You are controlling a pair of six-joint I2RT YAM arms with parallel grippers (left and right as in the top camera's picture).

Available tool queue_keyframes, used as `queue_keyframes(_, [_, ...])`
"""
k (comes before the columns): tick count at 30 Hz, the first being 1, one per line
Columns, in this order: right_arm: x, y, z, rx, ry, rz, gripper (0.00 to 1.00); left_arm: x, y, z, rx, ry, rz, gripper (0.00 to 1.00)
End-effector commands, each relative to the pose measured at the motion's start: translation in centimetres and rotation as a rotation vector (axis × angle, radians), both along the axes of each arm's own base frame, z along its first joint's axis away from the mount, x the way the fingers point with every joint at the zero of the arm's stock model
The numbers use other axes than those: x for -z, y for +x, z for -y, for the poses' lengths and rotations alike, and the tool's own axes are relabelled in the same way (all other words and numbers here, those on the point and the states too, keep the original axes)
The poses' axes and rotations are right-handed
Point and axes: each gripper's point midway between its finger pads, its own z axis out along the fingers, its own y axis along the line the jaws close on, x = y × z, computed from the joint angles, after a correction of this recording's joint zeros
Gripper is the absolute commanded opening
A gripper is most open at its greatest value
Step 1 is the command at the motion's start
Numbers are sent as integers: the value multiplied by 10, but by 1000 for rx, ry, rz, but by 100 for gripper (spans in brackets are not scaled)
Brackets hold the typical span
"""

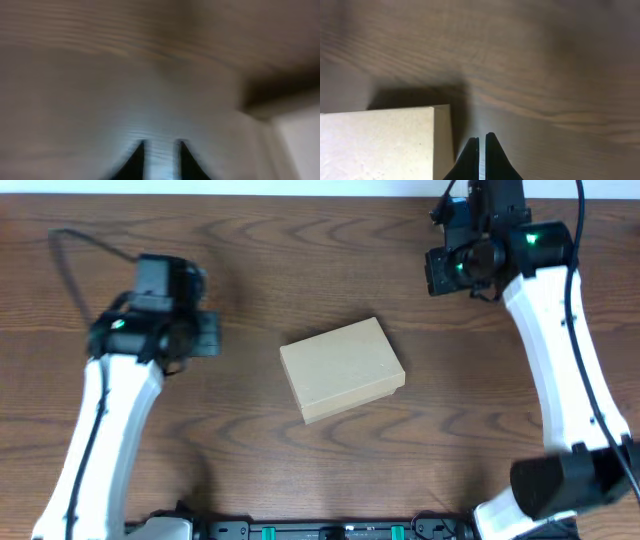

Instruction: Pack container

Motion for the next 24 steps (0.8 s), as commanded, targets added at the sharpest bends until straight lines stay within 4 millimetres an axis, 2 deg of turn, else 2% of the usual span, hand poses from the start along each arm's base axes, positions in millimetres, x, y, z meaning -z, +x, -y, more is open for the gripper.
queue_keyframes(1, [-7, -6, -12, 16, -117, 42, 1, -24, -8, -60, -237, 195, 64, 35])
queue_keyframes(5, [-4, -16, -45, 20, -170, 54, 1, -25, -18, -76, -285, 215, 41, 36])
queue_keyframes(10, [3, -29, -79, 22, -184, 60, 1, -24, -20, -80, -301, 215, 37, 47])
queue_keyframes(12, [8, -34, -80, 59, -175, 37, 1, -25, -19, -80, -302, 214, 40, 49])
queue_keyframes(18, [25, -50, -52, 273, -234, -21, 2, -25, -18, -80, -306, 209, 45, 53])
queue_keyframes(21, [37, -61, -60, 306, -230, -44, 1, -25, -18, -80, -307, 208, 45, 55])
queue_keyframes(24, [52, -75, -77, 306, -217, -64, 1, -25, -18, -80, -307, 208, 45, 55])
